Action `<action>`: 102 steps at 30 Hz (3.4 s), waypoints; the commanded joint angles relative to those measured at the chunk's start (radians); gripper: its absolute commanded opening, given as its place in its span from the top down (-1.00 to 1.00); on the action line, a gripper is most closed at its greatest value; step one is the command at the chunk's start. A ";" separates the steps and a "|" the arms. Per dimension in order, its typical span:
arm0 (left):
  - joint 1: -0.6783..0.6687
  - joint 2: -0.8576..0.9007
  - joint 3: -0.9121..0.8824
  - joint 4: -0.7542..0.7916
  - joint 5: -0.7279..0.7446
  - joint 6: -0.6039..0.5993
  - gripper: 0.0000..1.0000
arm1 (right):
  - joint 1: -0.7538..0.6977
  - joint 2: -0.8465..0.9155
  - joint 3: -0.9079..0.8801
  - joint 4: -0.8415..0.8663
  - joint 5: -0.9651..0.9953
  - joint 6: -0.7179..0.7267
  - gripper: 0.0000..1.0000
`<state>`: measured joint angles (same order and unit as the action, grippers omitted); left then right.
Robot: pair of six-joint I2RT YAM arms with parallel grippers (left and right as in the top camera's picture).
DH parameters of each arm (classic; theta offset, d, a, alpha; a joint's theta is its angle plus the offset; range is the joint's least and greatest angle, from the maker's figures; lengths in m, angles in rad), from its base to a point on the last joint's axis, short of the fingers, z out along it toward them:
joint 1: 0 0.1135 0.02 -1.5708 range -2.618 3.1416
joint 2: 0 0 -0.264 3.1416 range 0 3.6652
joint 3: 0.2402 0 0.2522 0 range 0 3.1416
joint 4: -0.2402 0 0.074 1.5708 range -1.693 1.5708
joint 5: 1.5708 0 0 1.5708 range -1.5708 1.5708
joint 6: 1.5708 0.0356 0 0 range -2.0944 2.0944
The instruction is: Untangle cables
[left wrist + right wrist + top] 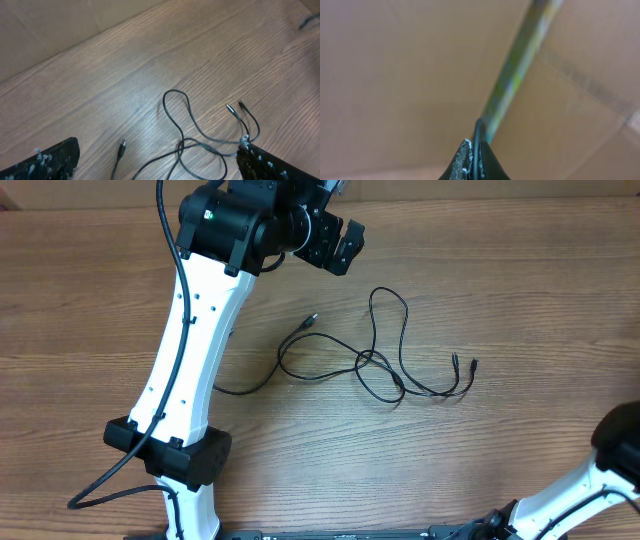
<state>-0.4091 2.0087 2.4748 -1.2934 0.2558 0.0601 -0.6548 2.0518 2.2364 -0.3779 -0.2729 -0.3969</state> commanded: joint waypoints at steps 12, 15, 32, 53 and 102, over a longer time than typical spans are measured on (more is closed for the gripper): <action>-0.004 -0.013 0.010 -0.012 -0.008 0.023 -1.00 | -0.027 0.158 0.025 0.190 -0.001 0.039 0.92; -0.004 -0.013 0.010 -0.011 -0.007 0.023 -1.00 | -0.021 0.157 0.042 0.320 -0.026 0.061 0.92; -0.004 -0.013 0.010 0.007 -0.002 0.023 -1.00 | -0.017 0.363 0.041 0.316 0.038 0.150 0.92; -0.004 -0.013 0.010 -0.071 0.003 0.031 -1.00 | -0.042 0.551 0.043 -0.212 -0.180 0.393 -1.00; -0.005 0.000 0.009 -0.141 0.008 0.145 -1.00 | -0.018 0.414 -0.001 -0.385 -0.317 0.444 -1.00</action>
<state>-0.4091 2.0087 2.4748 -1.4322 0.2501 0.1875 -0.7395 2.3928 2.2852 -0.7532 -0.5541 0.0582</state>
